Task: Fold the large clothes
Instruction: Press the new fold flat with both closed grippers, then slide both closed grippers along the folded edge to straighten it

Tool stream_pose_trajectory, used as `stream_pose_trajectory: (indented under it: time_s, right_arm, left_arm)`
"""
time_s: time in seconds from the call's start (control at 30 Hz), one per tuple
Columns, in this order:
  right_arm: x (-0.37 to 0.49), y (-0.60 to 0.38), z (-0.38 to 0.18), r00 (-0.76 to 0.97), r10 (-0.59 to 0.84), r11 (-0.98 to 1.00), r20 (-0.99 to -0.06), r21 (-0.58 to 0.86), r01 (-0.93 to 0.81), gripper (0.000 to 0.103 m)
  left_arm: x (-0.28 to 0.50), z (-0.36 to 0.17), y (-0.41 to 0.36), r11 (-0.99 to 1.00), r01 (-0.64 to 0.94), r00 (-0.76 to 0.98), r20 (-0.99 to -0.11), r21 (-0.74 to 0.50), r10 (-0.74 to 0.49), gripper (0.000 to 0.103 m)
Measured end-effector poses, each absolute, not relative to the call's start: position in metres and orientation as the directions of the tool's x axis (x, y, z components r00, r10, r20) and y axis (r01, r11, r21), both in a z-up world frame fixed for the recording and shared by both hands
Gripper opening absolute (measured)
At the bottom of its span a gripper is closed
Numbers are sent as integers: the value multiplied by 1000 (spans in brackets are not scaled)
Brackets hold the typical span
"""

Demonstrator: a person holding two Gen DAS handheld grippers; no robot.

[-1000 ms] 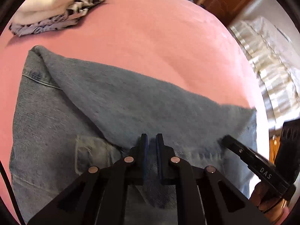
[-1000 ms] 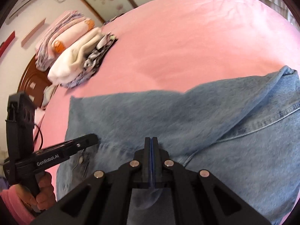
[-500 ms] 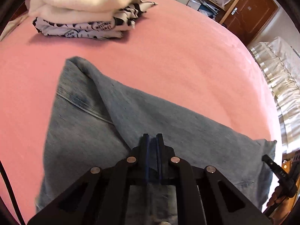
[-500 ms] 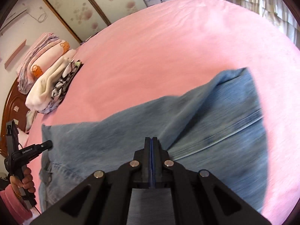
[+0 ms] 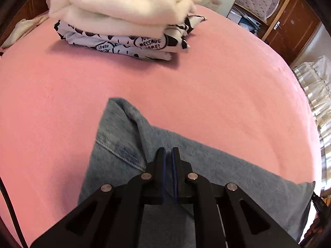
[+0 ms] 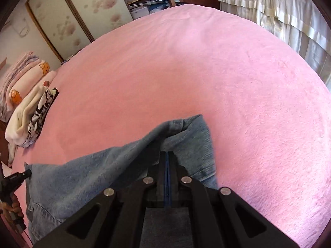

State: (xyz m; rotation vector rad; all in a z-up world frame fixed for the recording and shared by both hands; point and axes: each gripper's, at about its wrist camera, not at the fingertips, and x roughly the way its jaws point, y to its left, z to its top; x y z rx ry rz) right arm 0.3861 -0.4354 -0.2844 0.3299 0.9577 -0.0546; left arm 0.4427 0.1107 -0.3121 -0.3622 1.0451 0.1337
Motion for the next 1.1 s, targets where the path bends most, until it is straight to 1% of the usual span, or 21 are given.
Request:
stream_pose_trajectory:
  time_s: [0.13, 0.33, 0.47, 0.6, 0.7, 0.83, 0.9, 0.93, 1.03, 1.1]
  right_arm:
    - [390, -433, -283, 567, 79, 963, -820, 211, 170, 0]
    - [389, -438, -286, 564, 76, 958, -823, 217, 187, 0]
    - [387, -436, -280, 566, 75, 956, -821, 221, 194, 0]
    - [386, -433, -268, 577, 89, 955, -812, 234, 183, 0]
    - [387, -429, -259, 585, 88, 958, -806, 230, 173, 0]
    - [389, -427, -253, 595, 89, 960, -799, 228, 163, 0]
    - [391, -428, -253, 589, 81, 963, -804, 216, 163, 0]
    - [392, -428, -252, 588, 77, 964, -805, 211, 163, 0]
    - [395, -429, -249, 588, 71, 967, -806, 201, 159, 0]
    - [397, -427, -244, 593, 72, 968, -802, 198, 150, 0]
  left_arm:
    - [452, -313, 115, 949, -254, 494, -869, -188, -40, 4]
    - [463, -312, 130, 938, -267, 491, -869, -221, -65, 1]
    - [462, -300, 126, 947, -267, 505, -863, -177, -19, 1]
    - [461, -300, 131, 954, -265, 478, -878, -141, 3, 1]
    - [462, -302, 142, 948, -276, 480, -877, -155, -4, 1]
    - [463, -307, 154, 936, -311, 475, -880, -164, 4, 1]
    - [465, -309, 161, 924, -378, 448, -885, -60, 126, 3]
    - [466, -312, 168, 911, -410, 426, -891, -34, 158, 3]
    - [464, -315, 189, 879, -466, 399, -910, -98, 110, 3]
    - [460, -307, 190, 883, -459, 415, -902, -96, 117, 3]
